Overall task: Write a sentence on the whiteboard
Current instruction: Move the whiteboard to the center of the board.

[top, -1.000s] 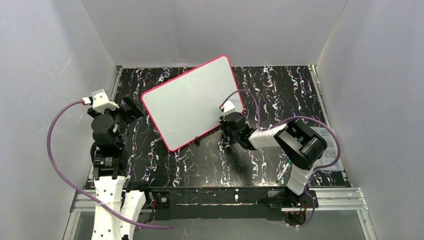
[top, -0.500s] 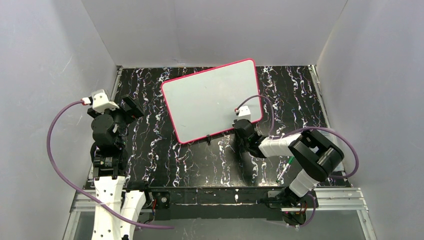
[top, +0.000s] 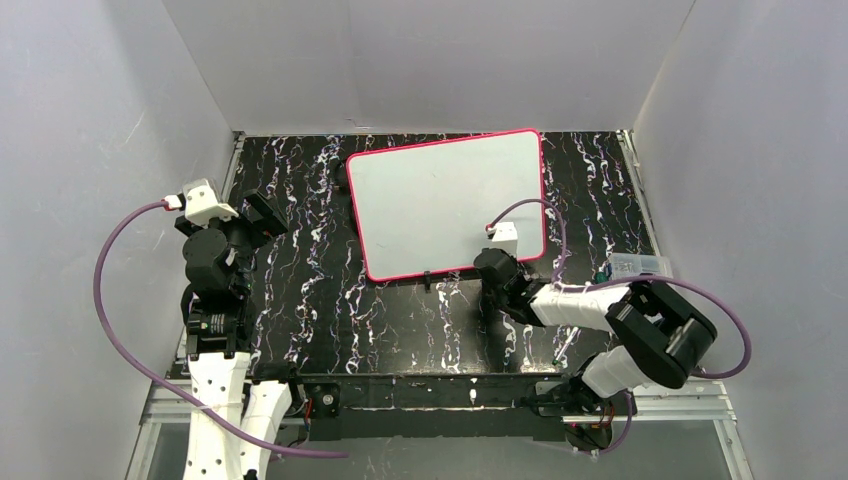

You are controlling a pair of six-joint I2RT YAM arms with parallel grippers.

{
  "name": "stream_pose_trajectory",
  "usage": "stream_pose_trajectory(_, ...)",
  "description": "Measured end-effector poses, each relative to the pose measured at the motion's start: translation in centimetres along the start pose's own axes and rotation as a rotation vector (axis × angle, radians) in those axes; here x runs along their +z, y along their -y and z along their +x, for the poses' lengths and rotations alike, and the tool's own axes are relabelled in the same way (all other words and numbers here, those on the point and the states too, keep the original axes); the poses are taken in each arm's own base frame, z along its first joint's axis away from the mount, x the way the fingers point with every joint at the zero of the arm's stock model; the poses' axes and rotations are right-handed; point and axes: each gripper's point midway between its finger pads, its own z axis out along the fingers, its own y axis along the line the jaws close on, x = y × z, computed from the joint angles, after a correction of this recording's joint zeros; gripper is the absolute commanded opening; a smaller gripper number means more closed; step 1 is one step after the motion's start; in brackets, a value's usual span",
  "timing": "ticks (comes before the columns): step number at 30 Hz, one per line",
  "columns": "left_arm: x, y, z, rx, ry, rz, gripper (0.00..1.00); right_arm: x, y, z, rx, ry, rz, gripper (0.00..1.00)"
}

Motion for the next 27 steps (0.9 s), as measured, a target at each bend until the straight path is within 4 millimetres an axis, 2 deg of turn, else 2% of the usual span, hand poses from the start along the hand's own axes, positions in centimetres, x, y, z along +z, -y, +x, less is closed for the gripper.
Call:
stream_pose_trajectory(7,0.0,0.0,0.0,0.0,0.0,0.0,0.98,-1.1,0.4,0.8,0.026,-0.024,0.024,0.02)
stream_pose_trajectory(14,0.0,0.0,0.0,0.0,0.0,0.0,0.98,-1.4,0.8,1.1,0.039,-0.035,0.041,0.3)
stream_pose_trajectory(16,0.0,0.0,0.0,0.0,0.0,0.0,0.98,-1.5,0.8,1.1,0.047,-0.036,0.044,0.42)
stream_pose_trajectory(19,0.0,0.0,0.0,0.0,0.0,0.0,0.98,-2.0,1.4,1.2,0.061,-0.038,0.061,0.52)
stream_pose_trajectory(27,0.0,0.1,0.0,0.0,-0.001,0.007,0.98,-3.8,2.2,0.8,0.087,-0.038,0.067,0.55)
